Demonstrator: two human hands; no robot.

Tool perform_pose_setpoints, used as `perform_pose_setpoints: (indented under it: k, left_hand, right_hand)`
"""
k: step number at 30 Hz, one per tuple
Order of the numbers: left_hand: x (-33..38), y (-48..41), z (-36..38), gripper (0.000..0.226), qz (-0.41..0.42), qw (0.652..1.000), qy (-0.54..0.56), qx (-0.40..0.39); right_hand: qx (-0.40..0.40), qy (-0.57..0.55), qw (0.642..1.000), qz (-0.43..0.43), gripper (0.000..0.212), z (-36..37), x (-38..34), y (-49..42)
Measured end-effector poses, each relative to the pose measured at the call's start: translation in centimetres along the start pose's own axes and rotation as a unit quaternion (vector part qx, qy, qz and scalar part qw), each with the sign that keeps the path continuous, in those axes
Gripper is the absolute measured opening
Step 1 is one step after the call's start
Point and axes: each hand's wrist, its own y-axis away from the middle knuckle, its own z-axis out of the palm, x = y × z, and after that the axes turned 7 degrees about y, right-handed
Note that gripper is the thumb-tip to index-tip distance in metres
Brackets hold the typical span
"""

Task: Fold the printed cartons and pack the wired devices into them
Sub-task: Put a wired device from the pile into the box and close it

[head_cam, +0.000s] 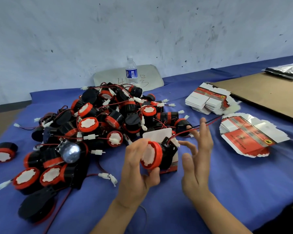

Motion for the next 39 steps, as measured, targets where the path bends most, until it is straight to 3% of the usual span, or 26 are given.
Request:
perform_pose_setpoints:
  k: [4,8,11,15,20,26,28,30,33,36,39]
  left_hand:
    - [-0.1,-0.3,-0.1,0.055,0.033,0.998,-0.057,-0.014]
    - [-0.5,0.0,0.1,0.058,0.026,0.997,-0.066,-0.024]
    - [-0.8,0.2,0.2,0.062,0.032,0.997,-0.067,-0.031]
    - [-0.9,-0.1,0.1,0.063,0.039,0.995,-0.082,-0.031]
    - [-1.1,-0.1,0.3,0.093,0.103,0.988,-0.098,-0.052]
    - [-1.1,-0.3,0.2,0.087,0.091,0.991,-0.057,-0.077]
    - [-1.2,-0.1,0.4,0.09,0.039,0.996,-0.033,-0.069]
    - [-1.5,0.0,0.7,0.101,-0.085,0.996,-0.002,-0.036]
    - [-2.2,0.3,0.7,0.118,-0.235,0.968,0.049,-0.067]
    - [-3.2,1.0,0.6,0.12,-0.27,0.953,0.024,-0.135]
    - [-3.3,1.2,0.7,0.114,-0.29,0.949,-0.004,-0.12]
  right_hand:
    - [0.004,0.083,0.995,-0.062,0.054,-0.5,-0.2,0.1]
    - [-0.06,0.089,0.978,-0.178,0.048,-0.2,-1.1,0.2]
    - [-0.068,0.106,0.975,-0.181,0.036,0.6,-1.3,0.1]
    - [-0.087,0.124,0.985,-0.085,0.049,0.5,-1.1,0.0]
    - [-0.098,0.06,0.992,0.049,0.05,0.1,-1.0,0.1]
    - [-0.098,0.019,0.982,0.158,0.047,0.1,-1.0,0.1]
    - [-0.073,0.027,0.986,0.149,0.042,0.3,-0.8,0.2]
    - [-0.056,0.057,0.987,0.142,0.039,0.4,-0.6,0.2]
    - [-0.072,0.128,0.983,0.113,0.031,0.5,-0.2,0.1]
    - [-0.103,0.2,0.972,0.07,0.031,0.9,0.2,0.3]
    - [-0.144,0.25,0.957,0.035,0.027,1.0,0.4,0.5]
